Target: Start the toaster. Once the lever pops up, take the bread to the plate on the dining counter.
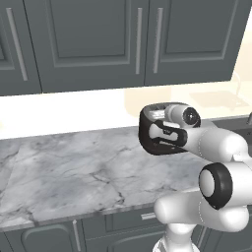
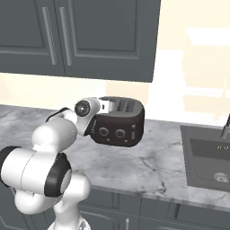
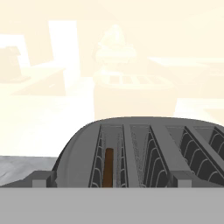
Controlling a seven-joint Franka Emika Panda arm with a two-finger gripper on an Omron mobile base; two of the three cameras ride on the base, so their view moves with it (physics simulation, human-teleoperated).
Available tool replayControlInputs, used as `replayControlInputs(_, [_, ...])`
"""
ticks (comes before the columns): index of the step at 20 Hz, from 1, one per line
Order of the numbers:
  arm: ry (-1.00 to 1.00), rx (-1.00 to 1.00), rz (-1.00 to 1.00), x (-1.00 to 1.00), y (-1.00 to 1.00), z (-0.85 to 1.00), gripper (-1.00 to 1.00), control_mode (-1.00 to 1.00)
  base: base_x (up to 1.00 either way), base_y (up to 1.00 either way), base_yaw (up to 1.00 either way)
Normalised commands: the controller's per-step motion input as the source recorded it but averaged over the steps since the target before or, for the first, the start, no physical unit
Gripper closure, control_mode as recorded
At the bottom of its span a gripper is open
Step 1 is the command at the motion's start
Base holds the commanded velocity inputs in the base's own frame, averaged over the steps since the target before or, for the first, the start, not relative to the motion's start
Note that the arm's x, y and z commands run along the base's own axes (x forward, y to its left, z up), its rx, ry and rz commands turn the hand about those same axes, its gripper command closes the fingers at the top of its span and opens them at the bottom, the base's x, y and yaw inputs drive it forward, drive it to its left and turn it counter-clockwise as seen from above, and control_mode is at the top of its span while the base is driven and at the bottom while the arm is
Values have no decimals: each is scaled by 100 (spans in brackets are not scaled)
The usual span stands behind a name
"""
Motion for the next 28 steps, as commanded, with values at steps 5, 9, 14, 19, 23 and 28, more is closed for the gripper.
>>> replayControlInputs(5, [0, 0, 0, 0, 0, 0, -100, -100, 0, 0, 0])
replayControlInputs(9, [0, 0, 0, 0, 0, 0, -100, -100, 0, 0, 0])
replayControlInputs(14, [0, 0, 0, 0, 0, 0, -100, -100, 0, 0, 0])
replayControlInputs(19, [0, 0, 0, 0, 0, 0, -100, -100, 0, 0, 0])
replayControlInputs(23, [0, 0, 0, 0, 0, 0, -100, -100, 0, 0, 0])
replayControlInputs(28, [0, 0, 0, 0, 0, 0, -100, -100, 0, 0, 0])
